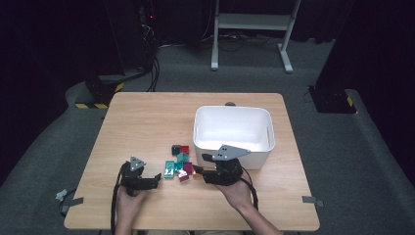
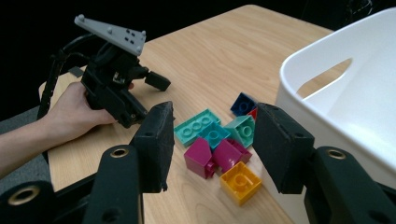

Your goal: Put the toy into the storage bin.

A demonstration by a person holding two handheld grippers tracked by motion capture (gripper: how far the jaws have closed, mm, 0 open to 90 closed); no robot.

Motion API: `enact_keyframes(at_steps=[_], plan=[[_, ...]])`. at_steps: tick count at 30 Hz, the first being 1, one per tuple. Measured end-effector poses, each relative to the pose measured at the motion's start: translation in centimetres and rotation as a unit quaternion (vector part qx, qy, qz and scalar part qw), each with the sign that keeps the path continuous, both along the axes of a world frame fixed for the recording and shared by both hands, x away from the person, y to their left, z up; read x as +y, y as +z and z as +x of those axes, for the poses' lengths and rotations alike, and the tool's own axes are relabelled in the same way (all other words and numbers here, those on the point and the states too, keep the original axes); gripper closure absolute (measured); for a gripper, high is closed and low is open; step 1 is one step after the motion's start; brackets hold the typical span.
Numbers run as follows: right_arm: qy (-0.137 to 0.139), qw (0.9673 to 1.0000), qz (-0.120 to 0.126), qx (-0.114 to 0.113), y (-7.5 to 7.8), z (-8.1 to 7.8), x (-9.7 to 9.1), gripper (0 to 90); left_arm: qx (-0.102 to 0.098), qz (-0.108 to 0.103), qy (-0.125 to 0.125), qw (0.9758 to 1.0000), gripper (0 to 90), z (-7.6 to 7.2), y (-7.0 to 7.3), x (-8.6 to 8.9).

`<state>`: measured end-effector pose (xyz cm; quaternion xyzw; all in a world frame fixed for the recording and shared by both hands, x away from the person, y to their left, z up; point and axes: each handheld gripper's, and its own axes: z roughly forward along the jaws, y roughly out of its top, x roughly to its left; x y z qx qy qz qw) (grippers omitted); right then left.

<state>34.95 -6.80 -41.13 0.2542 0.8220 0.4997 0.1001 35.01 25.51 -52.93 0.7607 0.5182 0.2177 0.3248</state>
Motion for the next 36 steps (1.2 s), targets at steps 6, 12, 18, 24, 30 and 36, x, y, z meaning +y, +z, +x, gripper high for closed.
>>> enact_keyframes(at_steps=[6,12,18,24,30,36], plan=[[0.003,1.0000,-0.003,0.005,-1.2,-0.4,0.7,48.4,0.000,0.000,0.000,1.0000,6.7,0.0,0.0,0.0],[0.012,0.9998,-0.015,0.010,-2.7,-0.7,1.8,48.4,0.000,0.000,0.000,1.0000,6.7,0.0,0.0,0.0],[0.015,0.9993,-0.026,0.022,-4.6,-0.5,3.1,48.5,0.000,0.000,0.000,1.0000,6.7,0.0,0.0,0.0],[0.017,0.9987,-0.039,0.028,-6.1,-0.3,4.2,48.5,0.000,0.000,0.000,1.0000,6.7,0.0,0.0,0.0],[0.007,0.9984,-0.046,0.031,-7.3,0.1,5.0,48.1,0.000,0.000,0.000,1.0000,6.7,0.0,0.0,0.0],[0.004,0.9978,-0.060,0.028,-8.3,0.5,5.9,47.2,-0.001,-0.001,0.001,1.0000,6.7,0.0,0.0,0.0]])
